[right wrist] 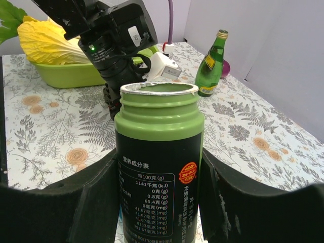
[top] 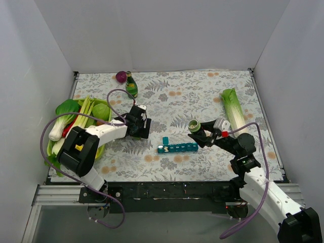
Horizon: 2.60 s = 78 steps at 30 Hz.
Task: Sort the pills into containers
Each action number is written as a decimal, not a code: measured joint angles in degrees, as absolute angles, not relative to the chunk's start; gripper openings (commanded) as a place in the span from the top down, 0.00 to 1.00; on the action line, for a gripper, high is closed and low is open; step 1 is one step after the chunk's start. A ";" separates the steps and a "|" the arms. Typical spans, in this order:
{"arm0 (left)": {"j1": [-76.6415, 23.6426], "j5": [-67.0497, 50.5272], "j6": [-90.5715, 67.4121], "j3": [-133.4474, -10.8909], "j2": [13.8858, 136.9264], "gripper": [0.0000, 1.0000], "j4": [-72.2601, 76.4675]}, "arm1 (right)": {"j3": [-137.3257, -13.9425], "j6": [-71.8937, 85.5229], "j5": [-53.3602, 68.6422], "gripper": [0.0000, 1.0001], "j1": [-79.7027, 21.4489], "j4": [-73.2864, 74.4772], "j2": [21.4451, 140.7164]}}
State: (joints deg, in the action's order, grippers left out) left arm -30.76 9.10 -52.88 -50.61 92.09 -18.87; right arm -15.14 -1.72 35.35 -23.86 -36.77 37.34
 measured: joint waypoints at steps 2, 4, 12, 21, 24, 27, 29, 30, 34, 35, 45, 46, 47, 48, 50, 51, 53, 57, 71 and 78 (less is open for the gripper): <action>-30.76 9.26 -52.86 -50.63 92.58 0.39 -18.79 | -14.61 -1.74 35.40 0.99 -23.86 -37.26 37.06; -30.76 9.47 -52.77 -50.63 92.71 0.47 -18.83 | -14.00 -1.76 35.62 0.99 -23.86 -37.58 36.80; -30.76 8.51 -52.12 -51.92 93.19 0.77 -19.05 | -12.05 -2.02 37.39 0.99 -23.86 -37.69 36.14; -32.91 -10.79 -52.80 -54.22 84.29 0.78 -20.69 | -11.05 -3.84 42.54 0.99 -23.86 -37.67 35.73; -34.44 -20.43 -56.66 -54.02 77.67 0.78 -17.12 | -10.63 -4.03 44.16 0.99 -23.86 -37.60 35.83; -35.24 -28.73 -62.28 -51.94 72.05 0.78 -9.82 | -10.57 -4.34 44.84 0.99 -23.86 -37.36 36.10; -35.27 -32.95 -66.76 -50.02 69.82 0.78 -3.99 | -10.57 -4.71 45.04 0.99 -23.86 -37.15 36.10; -35.40 -34.54 -68.90 -49.25 69.43 0.78 -1.56 | -10.57 -4.84 45.04 0.99 -23.86 -36.95 36.12; -37.01 -37.32 -75.13 -48.69 71.00 0.79 4.38 | -10.57 -6.15 44.69 0.99 -23.94 -35.55 36.97; -37.85 -37.56 -76.20 -48.73 71.66 0.79 5.15 | -10.57 -6.48 44.58 0.99 -24.05 -35.18 37.23; -42.11 -32.91 -81.28 -52.45 75.57 0.81 3.51 | -12.21 -11.29 42.28 0.99 -25.63 -28.32 40.75; -42.22 -32.23 -81.52 -52.71 75.64 0.81 3.22 | -12.62 -11.81 42.06 0.99 -25.85 -27.66 41.04; -42.37 -31.57 -81.87 -53.10 75.79 0.81 2.81 | -13.02 -12.25 41.95 0.99 -26.02 -26.96 41.28; -42.59 -30.76 -82.00 -53.65 76.12 0.82 2.22 | -13.47 -12.60 41.74 0.99 -26.15 -26.33 41.52; -43.35 -29.34 -82.26 -55.07 77.28 0.82 0.62 | -14.31 -13.34 41.32 0.99 -26.46 -25.34 41.87; -43.77 -28.77 -82.30 -55.66 77.87 0.82 -0.08 | -14.59 -13.65 41.23 0.99 -26.55 -25.08 41.95; -44.69 -27.49 -82.30 -56.47 78.87 0.82 -1.80 | -15.20 -14.02 40.91 0.99 -26.72 -24.32 42.13; -45.74 -26.00 -82.32 -57.25 79.48 0.83 -4.19 | -15.70 -15.07 40.34 0.99 -26.81 -22.57 42.52; -48.10 -24.23 -82.48 -60.42 81.76 0.85 -6.68 | -18.35 -17.54 37.52 0.99 -27.88 -16.80 43.64; -50.17 -19.44 -80.71 -65.12 84.44 0.89 -12.99 | -19.73 -18.70 35.64 0.99 -28.25 -12.75 44.38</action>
State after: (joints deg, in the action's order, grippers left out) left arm -50.17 -19.44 -80.71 -65.12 84.44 -12.99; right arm -19.73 -18.70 35.64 -28.25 -12.75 44.38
